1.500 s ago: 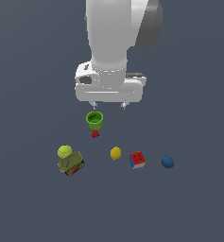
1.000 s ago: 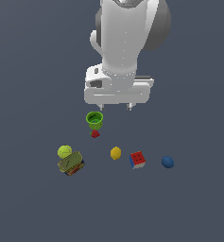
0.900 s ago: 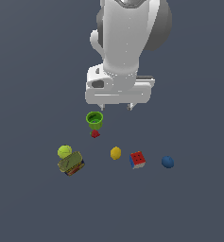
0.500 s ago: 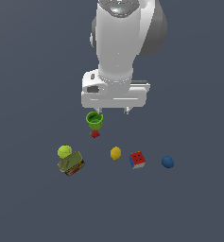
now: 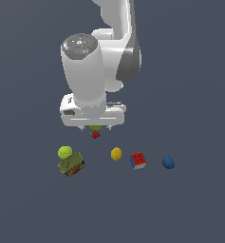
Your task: Pick up a designated object from a clutter of objects.
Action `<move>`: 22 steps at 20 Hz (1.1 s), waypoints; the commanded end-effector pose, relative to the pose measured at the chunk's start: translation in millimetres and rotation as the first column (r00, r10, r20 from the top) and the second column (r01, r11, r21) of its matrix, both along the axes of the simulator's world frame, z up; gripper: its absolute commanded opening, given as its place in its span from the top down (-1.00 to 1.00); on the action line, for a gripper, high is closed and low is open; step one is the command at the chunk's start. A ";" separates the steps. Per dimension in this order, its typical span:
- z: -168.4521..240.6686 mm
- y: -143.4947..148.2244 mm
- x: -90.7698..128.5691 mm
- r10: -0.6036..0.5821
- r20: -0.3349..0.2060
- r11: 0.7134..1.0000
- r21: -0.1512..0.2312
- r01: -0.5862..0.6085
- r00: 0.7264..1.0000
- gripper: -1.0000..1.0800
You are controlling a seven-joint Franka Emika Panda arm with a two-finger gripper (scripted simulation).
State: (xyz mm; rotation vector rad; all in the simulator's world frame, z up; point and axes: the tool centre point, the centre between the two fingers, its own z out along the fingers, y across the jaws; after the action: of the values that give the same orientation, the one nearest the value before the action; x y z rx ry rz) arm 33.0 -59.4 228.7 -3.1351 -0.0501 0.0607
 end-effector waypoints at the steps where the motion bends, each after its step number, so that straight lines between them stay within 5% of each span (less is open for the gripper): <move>1: -21.8 -27.3 7.7 -0.010 0.006 1.000 0.006 0.010 1.000 -0.92; 12: -110.1 -138.2 15.3 -0.045 0.033 0.999 0.003 0.044 0.998 -0.92; 22: -137.5 -171.9 10.1 -0.053 0.039 0.999 -0.005 0.054 0.998 -0.92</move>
State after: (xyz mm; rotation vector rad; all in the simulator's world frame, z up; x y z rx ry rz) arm 42.7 -230.0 92.3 -3.1405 0.0359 0.0029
